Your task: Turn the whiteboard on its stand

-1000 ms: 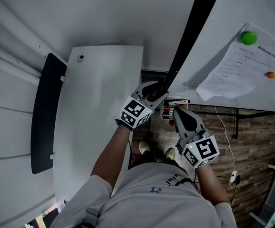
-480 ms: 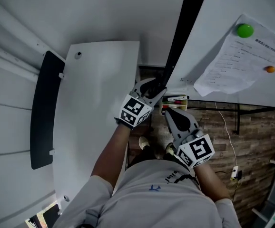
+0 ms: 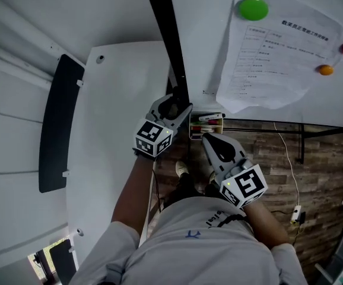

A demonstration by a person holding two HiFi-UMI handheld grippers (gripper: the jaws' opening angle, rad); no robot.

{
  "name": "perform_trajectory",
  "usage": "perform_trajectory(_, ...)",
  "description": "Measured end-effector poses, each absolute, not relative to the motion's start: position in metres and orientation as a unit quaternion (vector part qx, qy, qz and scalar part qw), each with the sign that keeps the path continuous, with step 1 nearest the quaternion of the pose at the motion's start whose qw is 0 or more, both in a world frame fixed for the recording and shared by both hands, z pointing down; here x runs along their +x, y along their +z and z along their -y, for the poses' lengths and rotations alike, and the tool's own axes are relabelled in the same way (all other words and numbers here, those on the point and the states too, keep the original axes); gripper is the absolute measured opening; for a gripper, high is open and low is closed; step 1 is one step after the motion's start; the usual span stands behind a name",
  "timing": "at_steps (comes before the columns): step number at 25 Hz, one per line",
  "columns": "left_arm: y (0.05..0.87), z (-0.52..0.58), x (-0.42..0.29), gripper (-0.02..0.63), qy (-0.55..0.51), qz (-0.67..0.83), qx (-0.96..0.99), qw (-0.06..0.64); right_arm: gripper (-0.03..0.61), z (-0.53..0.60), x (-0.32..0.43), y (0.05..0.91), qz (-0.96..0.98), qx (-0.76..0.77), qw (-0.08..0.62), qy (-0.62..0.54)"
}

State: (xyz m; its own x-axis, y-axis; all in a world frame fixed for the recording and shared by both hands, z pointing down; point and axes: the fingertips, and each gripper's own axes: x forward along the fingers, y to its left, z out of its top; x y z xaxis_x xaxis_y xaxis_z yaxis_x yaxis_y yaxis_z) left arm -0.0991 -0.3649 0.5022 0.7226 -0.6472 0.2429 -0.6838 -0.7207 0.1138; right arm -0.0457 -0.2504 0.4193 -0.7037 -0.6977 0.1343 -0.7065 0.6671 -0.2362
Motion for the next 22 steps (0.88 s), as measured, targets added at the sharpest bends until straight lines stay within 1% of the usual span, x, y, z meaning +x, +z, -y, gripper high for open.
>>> perform_trajectory(7,0.501,0.367,-0.097,0.216,0.081,0.391,0.912,0.097,0.014,0.260,-0.047,0.427,0.930,0.338,0.011,0.142)
perform_trajectory(15,0.501,0.358,-0.097,0.215,0.081,0.427,0.894,0.108,0.014,0.262,-0.039,0.429,0.945,0.288,0.014,0.156)
perform_trajectory(22,0.502,0.361,-0.099,0.215,0.079,0.418,0.898,0.111,0.014,0.269,-0.055,0.424,0.945,0.296,0.014,0.140)
